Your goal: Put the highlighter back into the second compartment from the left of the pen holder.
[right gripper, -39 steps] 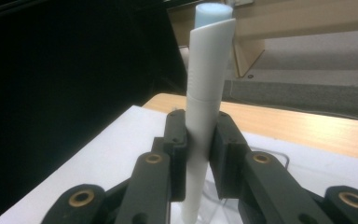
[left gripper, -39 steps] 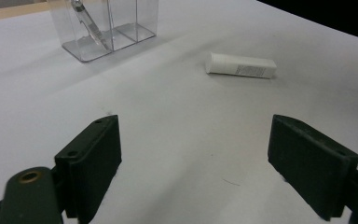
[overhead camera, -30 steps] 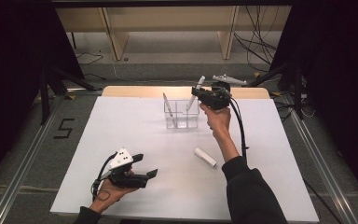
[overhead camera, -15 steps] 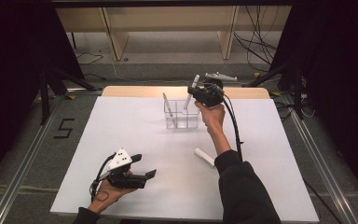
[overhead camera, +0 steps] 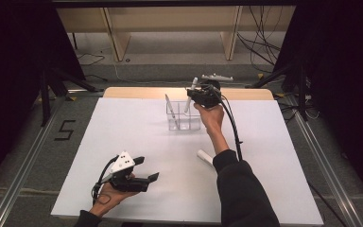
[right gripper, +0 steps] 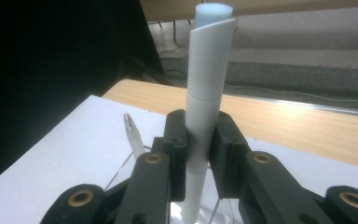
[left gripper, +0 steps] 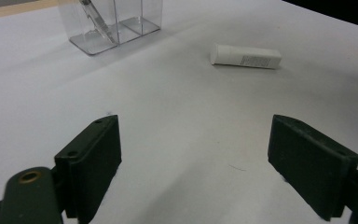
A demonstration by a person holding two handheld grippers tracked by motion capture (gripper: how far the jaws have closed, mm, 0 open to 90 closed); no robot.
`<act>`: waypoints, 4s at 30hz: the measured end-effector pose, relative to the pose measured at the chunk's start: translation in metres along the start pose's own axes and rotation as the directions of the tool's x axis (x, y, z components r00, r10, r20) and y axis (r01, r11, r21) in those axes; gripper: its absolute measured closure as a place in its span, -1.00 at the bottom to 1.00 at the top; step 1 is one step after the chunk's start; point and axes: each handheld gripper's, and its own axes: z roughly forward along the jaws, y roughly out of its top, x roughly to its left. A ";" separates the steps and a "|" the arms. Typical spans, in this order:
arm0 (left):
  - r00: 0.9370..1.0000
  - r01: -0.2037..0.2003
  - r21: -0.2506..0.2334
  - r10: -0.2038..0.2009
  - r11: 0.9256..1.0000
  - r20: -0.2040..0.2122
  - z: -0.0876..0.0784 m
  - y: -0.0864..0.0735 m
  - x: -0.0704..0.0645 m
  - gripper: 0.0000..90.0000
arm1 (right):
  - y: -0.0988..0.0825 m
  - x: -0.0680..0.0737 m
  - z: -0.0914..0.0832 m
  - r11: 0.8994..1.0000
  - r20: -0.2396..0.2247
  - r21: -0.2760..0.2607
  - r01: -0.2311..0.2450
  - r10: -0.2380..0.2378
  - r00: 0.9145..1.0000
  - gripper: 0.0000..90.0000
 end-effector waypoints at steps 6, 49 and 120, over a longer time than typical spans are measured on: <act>1.000 -0.003 0.002 0.003 1.000 0.000 0.000 0.000 0.000 -0.62 | -0.004 0.003 0.006 1.000 -0.001 0.027 0.012 -0.012 1.000 0.74; 1.000 -0.004 0.014 0.004 1.000 -0.006 0.001 -0.001 0.001 -0.63 | -0.006 0.007 -0.025 0.996 -0.060 0.079 0.035 -0.030 0.998 -0.14; 1.000 0.024 0.003 -0.024 1.000 -0.002 0.004 0.000 0.001 -0.64 | -0.087 0.012 -0.079 0.898 -0.146 0.370 0.236 -0.195 0.970 -0.43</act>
